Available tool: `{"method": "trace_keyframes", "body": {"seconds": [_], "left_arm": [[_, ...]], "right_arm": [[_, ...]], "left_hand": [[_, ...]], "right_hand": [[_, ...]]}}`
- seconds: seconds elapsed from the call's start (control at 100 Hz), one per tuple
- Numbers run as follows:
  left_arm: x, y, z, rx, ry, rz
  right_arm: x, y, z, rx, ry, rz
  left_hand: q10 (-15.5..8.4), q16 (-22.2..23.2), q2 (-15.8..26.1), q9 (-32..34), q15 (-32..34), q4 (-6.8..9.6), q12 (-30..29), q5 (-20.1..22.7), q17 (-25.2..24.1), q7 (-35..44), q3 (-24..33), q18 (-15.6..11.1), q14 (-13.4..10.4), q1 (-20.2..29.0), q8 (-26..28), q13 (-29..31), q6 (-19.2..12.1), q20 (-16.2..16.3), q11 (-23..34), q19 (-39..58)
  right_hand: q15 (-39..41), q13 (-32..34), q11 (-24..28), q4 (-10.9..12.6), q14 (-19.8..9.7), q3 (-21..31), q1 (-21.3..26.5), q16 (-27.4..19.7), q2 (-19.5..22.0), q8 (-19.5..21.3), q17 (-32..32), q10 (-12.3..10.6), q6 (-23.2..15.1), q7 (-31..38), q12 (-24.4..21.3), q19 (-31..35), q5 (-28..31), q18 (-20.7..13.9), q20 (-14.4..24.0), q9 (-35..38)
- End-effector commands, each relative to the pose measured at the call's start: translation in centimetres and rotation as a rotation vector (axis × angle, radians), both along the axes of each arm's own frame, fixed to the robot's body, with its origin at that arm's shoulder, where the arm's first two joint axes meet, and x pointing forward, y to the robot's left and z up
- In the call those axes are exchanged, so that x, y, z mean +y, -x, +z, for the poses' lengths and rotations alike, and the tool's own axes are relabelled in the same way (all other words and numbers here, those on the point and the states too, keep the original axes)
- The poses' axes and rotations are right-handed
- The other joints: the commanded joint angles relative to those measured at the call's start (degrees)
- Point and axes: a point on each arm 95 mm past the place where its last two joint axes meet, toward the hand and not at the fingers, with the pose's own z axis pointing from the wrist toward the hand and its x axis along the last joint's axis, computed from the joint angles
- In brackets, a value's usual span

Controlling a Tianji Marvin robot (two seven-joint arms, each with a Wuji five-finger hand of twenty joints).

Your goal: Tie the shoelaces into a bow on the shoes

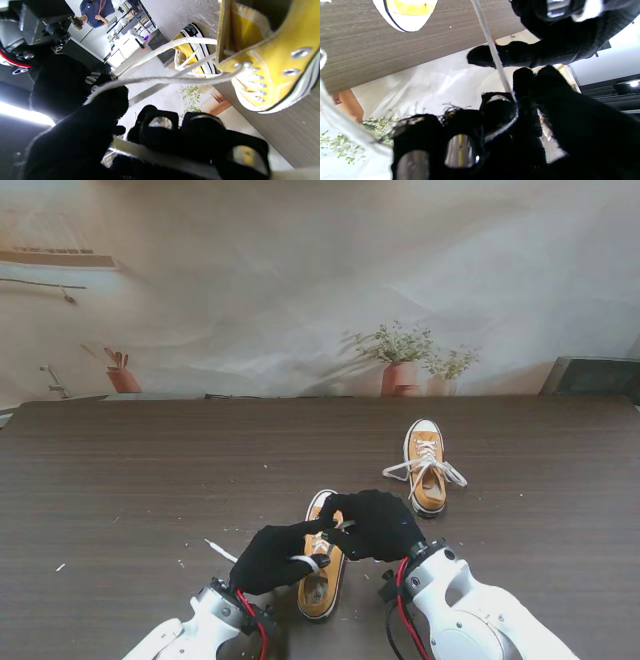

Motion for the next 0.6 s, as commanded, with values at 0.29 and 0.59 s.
{"method": "trace_keyframes", "body": {"seconds": [0.29, 0.59], "left_arm": [[-3.0, -0.3, -0.4, 0.047, 0.004, 0.022], [-4.3, -0.5, -0.2, 0.016, -0.06, 0.11]], "right_arm": [[1.1, 0.3, 0.1, -0.016, -0.009, 0.039], [1.3, 0.9, 0.1, -0.019, -0.014, 0.051]], "left_hand": [[2.92, 2.01, -1.09, 3.1, 0.21, -1.36, -1.03, -0.19, 1.37, -0.26, 1.77, -1.35, 0.6, -0.36, -1.37, 2.61, 1.36, -0.49, -0.12, 6.17], [2.16, 2.09, 7.3, 2.01, 0.47, 0.51, -0.51, 4.85, 1.3, 35.3, -23.36, -0.99, 0.16, 15.43, 7.85, 2.61, -7.47, -0.67, 1.86, 6.1]], "right_hand": [[4.3, 1.73, 1.42, 0.28, -1.51, 0.86, 2.93, 1.16, -0.2, -1.48, 2.12, 0.52, -1.22, 1.13, 0.11, 16.51, -0.86, -1.79, 0.9, 2.37], [4.48, 1.72, 1.41, 0.22, -1.64, 0.93, 3.09, 1.28, -0.01, -1.47, 2.17, 0.71, -1.38, 1.43, 0.14, 16.51, -0.33, -1.95, 1.32, 2.46]]}}
